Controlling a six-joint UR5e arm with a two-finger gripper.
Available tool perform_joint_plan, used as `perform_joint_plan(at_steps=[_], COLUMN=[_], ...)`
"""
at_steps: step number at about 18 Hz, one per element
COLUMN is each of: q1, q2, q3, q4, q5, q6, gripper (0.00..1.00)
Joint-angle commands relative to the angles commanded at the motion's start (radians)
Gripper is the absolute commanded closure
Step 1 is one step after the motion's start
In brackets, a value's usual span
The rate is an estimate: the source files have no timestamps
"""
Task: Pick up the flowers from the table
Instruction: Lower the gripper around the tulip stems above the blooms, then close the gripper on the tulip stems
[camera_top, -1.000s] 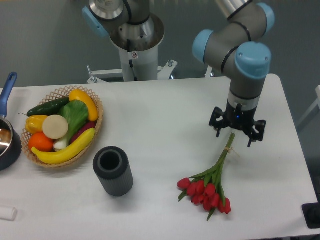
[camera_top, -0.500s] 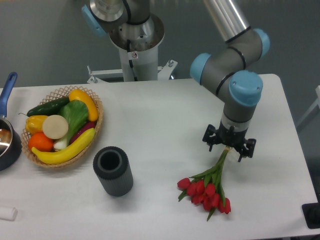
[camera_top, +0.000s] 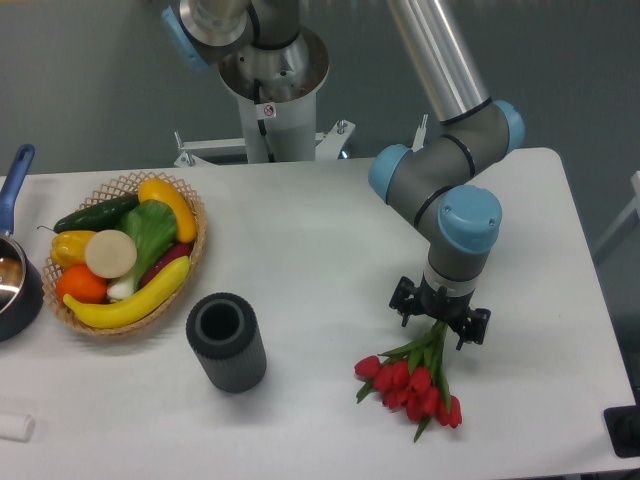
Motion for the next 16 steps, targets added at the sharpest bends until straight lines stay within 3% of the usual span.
perform_joint_plan(at_steps=[3,8,12,13,16], q1=[0.000,0.000,0.000,0.000,0.000], q2=[0.000,0.003,0.005,0.005,0.006], q3=[-0.002,-0.002,-0.002,-0.002,0.000], q4=[0.000,0.000,0.000,-0.002,-0.002], q5=[0.000,0.000,0.000,0.000,0.000], q6=[0.011,0.011,0.006,0.005,0.003], gripper=[0.03,0.19,0.46,0.58,0.67])
